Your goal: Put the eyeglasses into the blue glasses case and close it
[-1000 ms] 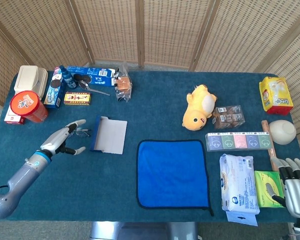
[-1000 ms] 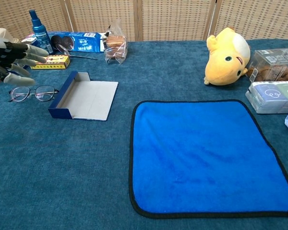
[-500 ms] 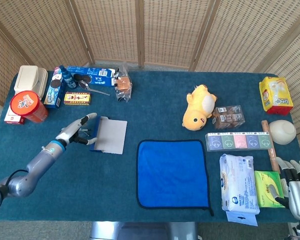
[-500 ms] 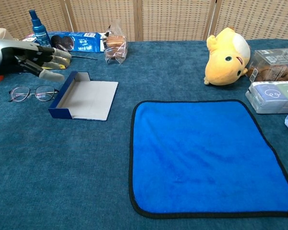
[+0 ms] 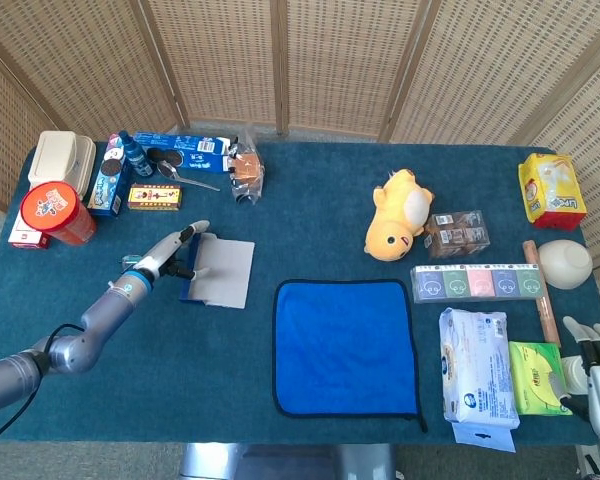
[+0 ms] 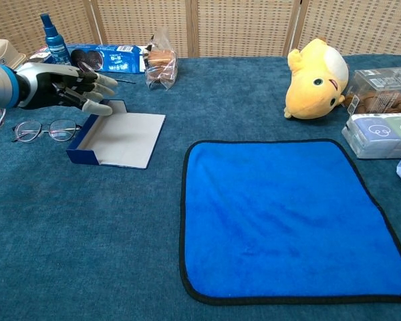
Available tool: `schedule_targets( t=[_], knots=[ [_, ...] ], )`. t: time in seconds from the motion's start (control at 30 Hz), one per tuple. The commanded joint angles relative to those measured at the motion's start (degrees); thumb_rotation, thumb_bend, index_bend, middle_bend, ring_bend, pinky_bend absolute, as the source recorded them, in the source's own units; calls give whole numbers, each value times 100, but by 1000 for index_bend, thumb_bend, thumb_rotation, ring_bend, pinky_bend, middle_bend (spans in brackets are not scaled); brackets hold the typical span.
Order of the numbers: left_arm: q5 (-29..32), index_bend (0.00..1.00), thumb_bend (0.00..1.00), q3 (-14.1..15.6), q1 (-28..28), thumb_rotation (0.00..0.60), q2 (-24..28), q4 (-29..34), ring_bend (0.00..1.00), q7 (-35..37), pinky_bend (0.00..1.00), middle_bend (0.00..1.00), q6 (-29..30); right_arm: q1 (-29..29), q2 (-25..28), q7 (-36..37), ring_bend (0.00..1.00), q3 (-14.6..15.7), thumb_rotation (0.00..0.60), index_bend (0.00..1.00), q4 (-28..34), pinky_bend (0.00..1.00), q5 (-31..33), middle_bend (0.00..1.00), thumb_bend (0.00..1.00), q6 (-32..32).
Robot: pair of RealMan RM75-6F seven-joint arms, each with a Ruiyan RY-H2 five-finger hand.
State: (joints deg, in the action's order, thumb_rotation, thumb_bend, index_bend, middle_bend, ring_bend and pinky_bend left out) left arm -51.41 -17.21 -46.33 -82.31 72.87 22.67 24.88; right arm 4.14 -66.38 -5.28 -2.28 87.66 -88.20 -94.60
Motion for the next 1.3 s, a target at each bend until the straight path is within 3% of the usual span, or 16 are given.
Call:
schedule_targets(
  t=[0.03,0.87,1.3],
  knots=[
    [34,23,278,-38,-98,556,-142,-141,23,-6,105,91,7,28,9,2,181,-1,568,151,8,142,21,240,310,-21],
    [-207,22,278,-330,-738,558,-797,-398,25,-135,106,99,88,181,55,12,185,-13,569,150,72,141,13,240,312,-178],
    [-161,22,279,-330,-636,559,-492,-314,25,-165,104,100,269,209,83,53,187,-23,566,150,84,141,-20,240,310,-203]
  ],
)
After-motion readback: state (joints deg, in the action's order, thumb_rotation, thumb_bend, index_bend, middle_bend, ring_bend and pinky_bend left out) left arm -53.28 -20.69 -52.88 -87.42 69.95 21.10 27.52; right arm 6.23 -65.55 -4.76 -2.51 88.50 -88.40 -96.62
